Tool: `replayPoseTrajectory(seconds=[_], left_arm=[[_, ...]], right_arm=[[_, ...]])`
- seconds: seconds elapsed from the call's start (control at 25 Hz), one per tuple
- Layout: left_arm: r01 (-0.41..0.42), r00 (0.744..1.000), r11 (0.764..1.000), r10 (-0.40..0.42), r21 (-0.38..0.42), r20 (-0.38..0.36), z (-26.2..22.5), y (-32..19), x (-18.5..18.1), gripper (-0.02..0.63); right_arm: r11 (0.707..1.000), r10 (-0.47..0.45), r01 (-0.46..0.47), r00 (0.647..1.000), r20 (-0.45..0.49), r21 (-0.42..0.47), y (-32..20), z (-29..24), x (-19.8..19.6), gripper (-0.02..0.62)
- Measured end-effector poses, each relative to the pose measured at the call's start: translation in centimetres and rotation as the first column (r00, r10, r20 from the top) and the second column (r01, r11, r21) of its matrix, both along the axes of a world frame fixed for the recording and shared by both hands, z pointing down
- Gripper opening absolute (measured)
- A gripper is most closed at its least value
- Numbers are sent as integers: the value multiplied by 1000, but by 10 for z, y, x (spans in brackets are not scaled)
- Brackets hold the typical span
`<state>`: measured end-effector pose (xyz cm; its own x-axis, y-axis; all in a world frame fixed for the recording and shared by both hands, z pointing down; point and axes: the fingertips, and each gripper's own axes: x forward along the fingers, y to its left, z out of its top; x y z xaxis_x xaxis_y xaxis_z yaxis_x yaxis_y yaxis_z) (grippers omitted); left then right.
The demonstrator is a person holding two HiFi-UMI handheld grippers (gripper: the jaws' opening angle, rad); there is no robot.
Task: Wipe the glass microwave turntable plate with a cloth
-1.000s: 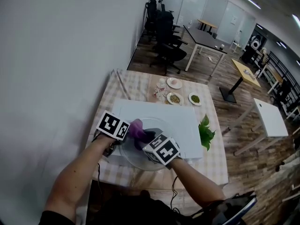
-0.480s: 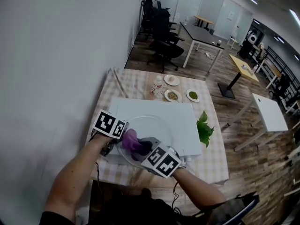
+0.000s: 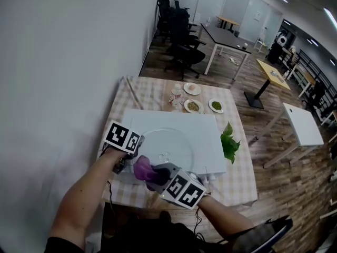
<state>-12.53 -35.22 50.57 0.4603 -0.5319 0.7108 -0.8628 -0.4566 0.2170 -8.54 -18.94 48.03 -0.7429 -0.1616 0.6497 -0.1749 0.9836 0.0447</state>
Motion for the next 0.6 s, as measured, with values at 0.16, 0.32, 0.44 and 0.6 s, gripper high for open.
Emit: replayPoseTrajectory(seconds=[0.16,0.32,0.44,0.6], left_arm=[[1,1000,1000,-1,4,11,1,-2,2,63],[2,1000,1000,-2,-4,6,0,-6,2,63],[-9,1000,1000,9,-21,-6,1,-8,1,63],[-27,1000,999,26,-36,-16,0,-10,1,63]], right_arm=[[998,-9,8,1000,3,59,6,-10,-6,121],[995,-20,19,1000,10,102,12,-11,-23,121],[992,-29,30,999,-13,125,13,-7,-28,121],[994,-2,3,1000,-13,107,8,-5,-18,121]])
